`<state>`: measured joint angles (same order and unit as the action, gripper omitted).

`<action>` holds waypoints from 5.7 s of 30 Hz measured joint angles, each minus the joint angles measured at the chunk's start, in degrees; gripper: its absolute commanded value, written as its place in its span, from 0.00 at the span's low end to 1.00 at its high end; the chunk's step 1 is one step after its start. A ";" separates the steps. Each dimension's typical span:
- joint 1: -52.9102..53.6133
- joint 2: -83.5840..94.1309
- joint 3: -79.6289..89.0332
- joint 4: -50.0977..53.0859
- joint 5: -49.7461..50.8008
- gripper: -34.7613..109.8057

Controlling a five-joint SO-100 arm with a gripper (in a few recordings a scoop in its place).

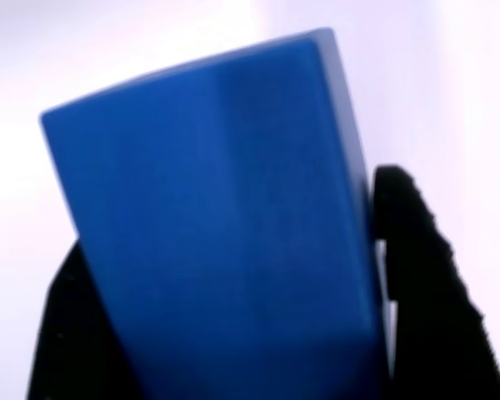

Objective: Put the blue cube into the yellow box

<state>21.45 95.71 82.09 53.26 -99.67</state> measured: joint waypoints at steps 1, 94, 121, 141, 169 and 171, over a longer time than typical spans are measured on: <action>2.02 0.26 0.26 0.35 0.00 0.35; 67.59 12.66 34.72 13.18 -8.96 0.34; 68.47 24.17 38.32 19.86 -18.72 0.37; 28.83 50.10 43.68 22.24 -13.36 0.24; -25.93 94.13 96.59 13.45 -1.58 0.24; -26.02 94.48 96.59 16.79 -1.93 0.24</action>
<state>-4.57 190.20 178.68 70.05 -101.60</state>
